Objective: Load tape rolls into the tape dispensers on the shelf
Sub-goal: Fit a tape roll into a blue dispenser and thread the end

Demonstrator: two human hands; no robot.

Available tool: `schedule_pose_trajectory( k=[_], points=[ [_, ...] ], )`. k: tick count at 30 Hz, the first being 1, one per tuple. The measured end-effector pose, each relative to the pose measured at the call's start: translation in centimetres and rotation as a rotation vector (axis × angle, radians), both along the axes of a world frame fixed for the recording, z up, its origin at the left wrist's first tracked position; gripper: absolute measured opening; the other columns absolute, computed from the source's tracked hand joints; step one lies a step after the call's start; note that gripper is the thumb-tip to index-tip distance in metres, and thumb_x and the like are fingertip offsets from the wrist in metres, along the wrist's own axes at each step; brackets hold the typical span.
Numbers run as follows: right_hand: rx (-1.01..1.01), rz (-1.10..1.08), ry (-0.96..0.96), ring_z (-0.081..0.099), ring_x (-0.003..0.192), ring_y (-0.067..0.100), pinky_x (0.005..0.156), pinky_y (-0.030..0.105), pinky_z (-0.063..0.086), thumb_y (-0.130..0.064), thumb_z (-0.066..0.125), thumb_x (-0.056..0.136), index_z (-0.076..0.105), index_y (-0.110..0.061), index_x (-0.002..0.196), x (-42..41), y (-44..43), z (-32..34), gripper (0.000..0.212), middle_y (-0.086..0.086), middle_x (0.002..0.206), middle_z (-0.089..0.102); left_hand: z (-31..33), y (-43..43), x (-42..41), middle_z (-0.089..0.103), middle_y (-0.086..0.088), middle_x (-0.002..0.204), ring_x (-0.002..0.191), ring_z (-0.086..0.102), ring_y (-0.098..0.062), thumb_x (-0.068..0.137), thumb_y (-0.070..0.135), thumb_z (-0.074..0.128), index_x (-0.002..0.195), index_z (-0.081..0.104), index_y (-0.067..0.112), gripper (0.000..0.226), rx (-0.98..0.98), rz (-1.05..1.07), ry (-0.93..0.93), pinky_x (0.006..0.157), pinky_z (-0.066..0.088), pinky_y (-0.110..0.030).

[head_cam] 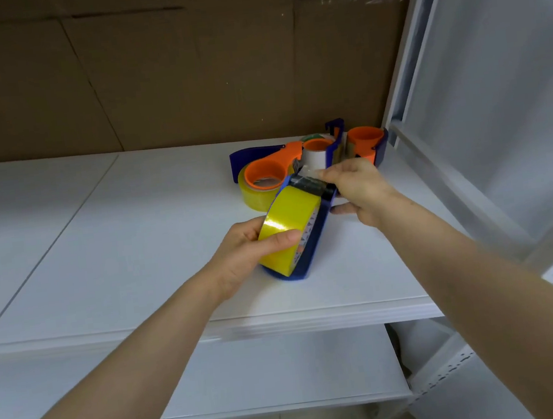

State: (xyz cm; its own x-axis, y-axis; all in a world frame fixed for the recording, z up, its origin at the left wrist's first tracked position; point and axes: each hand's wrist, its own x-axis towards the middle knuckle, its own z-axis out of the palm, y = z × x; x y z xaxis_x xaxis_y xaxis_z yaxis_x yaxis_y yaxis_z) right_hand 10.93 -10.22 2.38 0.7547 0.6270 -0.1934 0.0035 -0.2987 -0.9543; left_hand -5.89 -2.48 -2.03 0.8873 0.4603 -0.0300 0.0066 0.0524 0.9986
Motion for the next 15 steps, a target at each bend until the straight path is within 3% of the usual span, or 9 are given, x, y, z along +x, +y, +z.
schedule_pose_trajectory(
  k=[3, 6, 8, 11, 13, 15],
  points=[
    [0.055, -0.025, -0.253, 0.052, 0.086, 0.024, 0.086, 0.051, 0.051, -0.017, 0.053, 0.094, 0.059, 0.005, 0.097, -0.4, 0.3, 0.6, 0.022, 0.022, 0.092, 0.058, 1.5, 0.9, 0.2, 0.074, 0.004, 0.094, 0.089, 0.069, -0.013, 0.067, 0.010, 0.072, 0.103, 0.066, 0.021, 0.038, -0.011, -0.068, 0.001, 0.075, 0.056, -0.024],
    [0.142, -0.037, -0.407, 0.052, 0.078, 0.017, 0.077, 0.039, 0.050, -0.014, 0.051, 0.093, 0.053, -0.012, 0.076, -0.7, 0.7, 1.0, 0.018, 0.000, 0.074, 0.054, 3.0, 1.0, 1.0, 0.075, 0.004, 0.089, 0.086, 0.069, -0.015, 0.076, 0.028, 0.069, 0.096, 0.067, 0.020, 0.021, -0.069, 0.006, 0.054, 0.079, 0.056, -0.029],
    [0.142, -0.029, -0.471, 0.050, 0.076, 0.014, 0.072, 0.029, 0.041, -0.013, 0.050, 0.094, 0.051, -0.013, 0.078, -0.9, 0.7, 1.1, 0.016, -0.009, 0.070, 0.049, 3.5, 0.9, 1.6, 0.075, 0.002, 0.085, 0.083, 0.070, -0.016, 0.080, 0.033, 0.066, 0.093, 0.068, 0.018, 0.019, -0.081, 0.057, 0.086, 0.077, 0.056, -0.031],
    [0.127, -0.014, -0.520, 0.051, 0.081, 0.016, 0.069, 0.026, 0.042, -0.013, 0.051, 0.093, 0.053, -0.011, 0.085, -0.9, 0.4, 1.0, 0.009, -0.007, 0.073, 0.052, 3.4, 0.5, 2.1, 0.075, 0.003, 0.074, 0.071, 0.071, -0.013, 0.082, 0.028, 0.066, 0.087, 0.066, 0.020, 0.010, -0.086, 0.103, 0.114, 0.063, 0.056, -0.025],
    [0.080, -0.028, -0.661, 0.054, 0.092, 0.022, 0.078, 0.032, 0.045, -0.016, 0.055, 0.090, 0.059, -0.011, 0.085, -0.9, -0.1, 1.1, 0.008, 0.002, 0.089, 0.060, 3.3, 0.1, 2.3, 0.074, 0.002, 0.079, 0.076, 0.070, -0.015, 0.081, 0.029, 0.067, 0.088, 0.064, 0.021, 0.011, -0.086, 0.152, 0.129, 0.069, 0.056, -0.027],
    [0.039, -0.072, -0.920, 0.051, 0.099, 0.025, 0.083, 0.032, 0.042, -0.018, 0.061, 0.085, 0.066, -0.010, 0.084, -1.0, -0.8, 1.6, 0.010, 0.006, 0.106, 0.060, 3.2, -0.2, 2.4, 0.071, -0.002, 0.093, 0.085, 0.068, -0.018, 0.079, 0.034, 0.068, 0.098, 0.062, 0.022, 0.023, -0.086, 0.199, 0.127, 0.078, 0.055, -0.033]
  ],
)
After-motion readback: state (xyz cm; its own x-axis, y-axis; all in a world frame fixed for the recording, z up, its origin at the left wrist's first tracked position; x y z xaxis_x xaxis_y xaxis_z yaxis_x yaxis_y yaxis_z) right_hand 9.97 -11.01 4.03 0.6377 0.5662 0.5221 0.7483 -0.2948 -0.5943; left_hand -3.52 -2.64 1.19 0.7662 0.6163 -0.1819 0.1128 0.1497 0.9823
